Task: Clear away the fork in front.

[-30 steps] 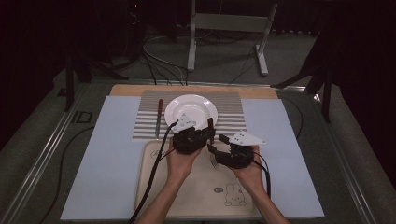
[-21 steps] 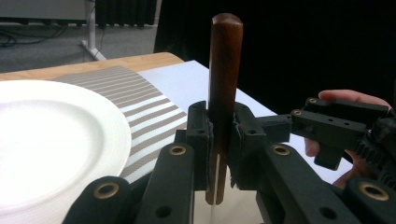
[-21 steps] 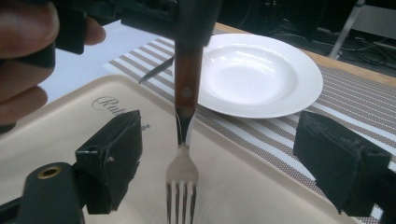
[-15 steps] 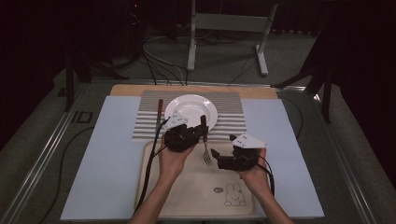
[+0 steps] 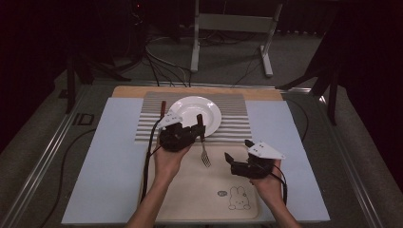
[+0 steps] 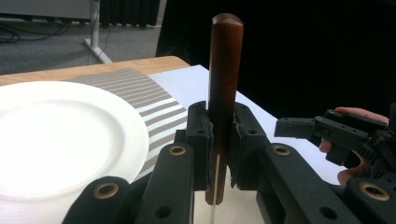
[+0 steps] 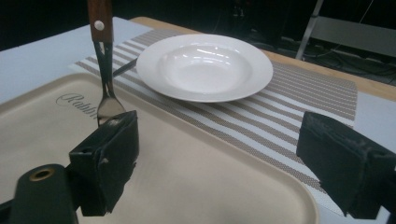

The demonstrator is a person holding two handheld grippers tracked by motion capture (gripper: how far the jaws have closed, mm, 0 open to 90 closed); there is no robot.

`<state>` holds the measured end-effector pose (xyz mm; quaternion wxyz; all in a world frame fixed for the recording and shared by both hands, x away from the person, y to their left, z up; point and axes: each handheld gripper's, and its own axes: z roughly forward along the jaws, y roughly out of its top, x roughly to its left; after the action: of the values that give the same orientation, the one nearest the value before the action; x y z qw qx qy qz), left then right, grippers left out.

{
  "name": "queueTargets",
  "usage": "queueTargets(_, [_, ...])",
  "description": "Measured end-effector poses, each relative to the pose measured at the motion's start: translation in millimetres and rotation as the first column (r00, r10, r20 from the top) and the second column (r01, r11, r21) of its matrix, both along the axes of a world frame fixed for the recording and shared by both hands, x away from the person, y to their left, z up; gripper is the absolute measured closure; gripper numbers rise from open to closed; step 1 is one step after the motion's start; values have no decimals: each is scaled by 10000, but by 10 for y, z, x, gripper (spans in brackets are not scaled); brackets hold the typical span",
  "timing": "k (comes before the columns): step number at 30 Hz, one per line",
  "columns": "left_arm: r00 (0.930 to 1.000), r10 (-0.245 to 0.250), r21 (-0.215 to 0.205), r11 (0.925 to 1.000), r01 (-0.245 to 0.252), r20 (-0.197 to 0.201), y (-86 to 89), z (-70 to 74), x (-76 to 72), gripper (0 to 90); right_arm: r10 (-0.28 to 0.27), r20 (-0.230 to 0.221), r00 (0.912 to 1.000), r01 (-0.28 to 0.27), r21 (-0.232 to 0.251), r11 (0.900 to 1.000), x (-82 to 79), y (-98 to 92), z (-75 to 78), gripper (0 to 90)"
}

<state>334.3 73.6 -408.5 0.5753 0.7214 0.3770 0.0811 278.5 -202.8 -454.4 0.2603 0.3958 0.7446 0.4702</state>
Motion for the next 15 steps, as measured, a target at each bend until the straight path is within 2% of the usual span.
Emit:
queueTargets(3, [10000,-58,-7,10000,58,-47,32,14,3,805,-62,133,9999,62,32,10000,-27,-34,-8,133])
queueTargets(4, [9999,-124,-34,9999,124,-33,58,25,3,805,-241,395,9989,236,138,9996,-62,-66,-16,136])
queueTargets(6, [9997,-227,0,9997,227,1,86,34,-3,804,-330,449,9984,315,350,9989,-86,-102,-22,139])
queueTargets(8, [9996,-265,10,9996,265,28,99,37,-6,804,-445,582,9973,427,315,9986,-107,-128,-27,141])
queueTargets(15, [9990,-447,128,9989,447,-8,229,78,-31,804,-580,541,9968,557,431,9975,-125,-196,-45,142])
